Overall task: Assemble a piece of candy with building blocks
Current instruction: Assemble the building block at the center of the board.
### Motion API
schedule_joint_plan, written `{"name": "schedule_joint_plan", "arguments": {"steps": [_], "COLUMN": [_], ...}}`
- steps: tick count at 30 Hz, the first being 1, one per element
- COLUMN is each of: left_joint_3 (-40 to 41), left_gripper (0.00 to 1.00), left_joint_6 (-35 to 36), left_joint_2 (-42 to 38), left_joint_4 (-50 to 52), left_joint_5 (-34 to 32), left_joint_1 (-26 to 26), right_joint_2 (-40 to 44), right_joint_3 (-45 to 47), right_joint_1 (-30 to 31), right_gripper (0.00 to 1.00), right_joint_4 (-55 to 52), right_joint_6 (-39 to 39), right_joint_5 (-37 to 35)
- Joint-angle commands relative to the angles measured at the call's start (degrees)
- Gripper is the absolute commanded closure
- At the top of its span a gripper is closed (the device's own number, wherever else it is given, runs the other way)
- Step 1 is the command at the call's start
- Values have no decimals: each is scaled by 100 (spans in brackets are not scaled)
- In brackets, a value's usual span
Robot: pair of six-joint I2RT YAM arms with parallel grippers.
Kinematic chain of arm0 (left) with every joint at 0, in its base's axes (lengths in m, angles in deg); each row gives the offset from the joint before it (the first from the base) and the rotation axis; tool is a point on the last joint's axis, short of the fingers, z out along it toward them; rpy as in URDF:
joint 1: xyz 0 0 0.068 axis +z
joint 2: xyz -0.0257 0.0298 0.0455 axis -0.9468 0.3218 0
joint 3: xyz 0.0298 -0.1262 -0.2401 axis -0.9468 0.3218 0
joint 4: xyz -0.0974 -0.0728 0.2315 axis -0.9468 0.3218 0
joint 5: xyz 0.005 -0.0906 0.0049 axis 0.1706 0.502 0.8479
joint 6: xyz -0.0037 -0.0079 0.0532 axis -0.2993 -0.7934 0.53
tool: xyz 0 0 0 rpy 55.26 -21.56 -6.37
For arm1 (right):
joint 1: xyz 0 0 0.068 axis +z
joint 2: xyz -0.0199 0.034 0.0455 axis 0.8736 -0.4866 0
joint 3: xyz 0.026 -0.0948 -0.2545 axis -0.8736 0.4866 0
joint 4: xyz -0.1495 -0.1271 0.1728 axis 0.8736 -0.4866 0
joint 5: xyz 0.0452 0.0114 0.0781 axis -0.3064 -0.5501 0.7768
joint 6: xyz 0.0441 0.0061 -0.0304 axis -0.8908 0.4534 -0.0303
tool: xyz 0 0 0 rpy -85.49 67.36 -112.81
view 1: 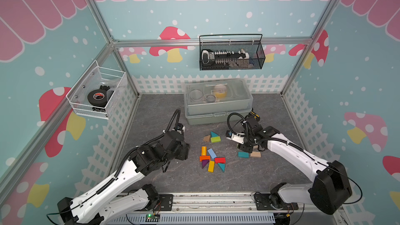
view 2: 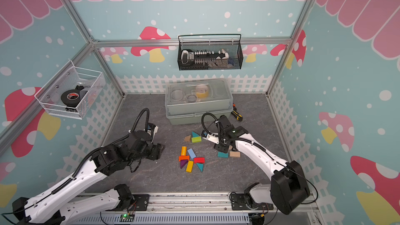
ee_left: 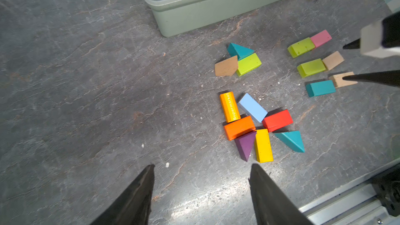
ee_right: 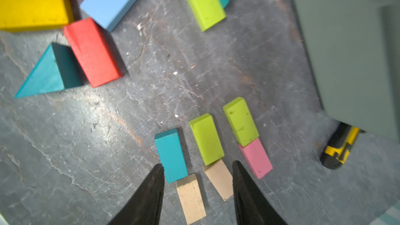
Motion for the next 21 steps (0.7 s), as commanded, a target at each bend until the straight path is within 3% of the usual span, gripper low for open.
{"name": "schedule_joint_plan", "arguments": {"steps": [1,5,9,12,15,21], "left_joint_3": [37,-242,-776,-1205,-1587,-2227], "left_gripper": [31,31,32,33,33,36], "left_joint_6": [-350,-425,-533,-597,-605,-777], "left_joint_2": [399,1699,3022,3809,4475,5544], "left_joint_4": [-1007,-1834,-2370,-2580,-2728,-2929], "left_joint_5": [226,47,53,78,56,307], "left_joint_1": [-387,-1057,-1493,-1770,-1971,-2049], "right_joint_2": [460,916,1278,1626,1777,1215], "right_joint_3": [458,908,1187,1518,1729,1686], "right_joint_1": [-299,-578,-784,-1038,-1188,-1506], "right_gripper": [46,45,47,49,53,63], "right_joint_4": [669,904,620,596,614,488], "right_joint_6": [-1826,-3852,-5222,-5736,-5666,-5701], "right_joint_5": [48,-505,-1161,-1227,-1097,-910]}}
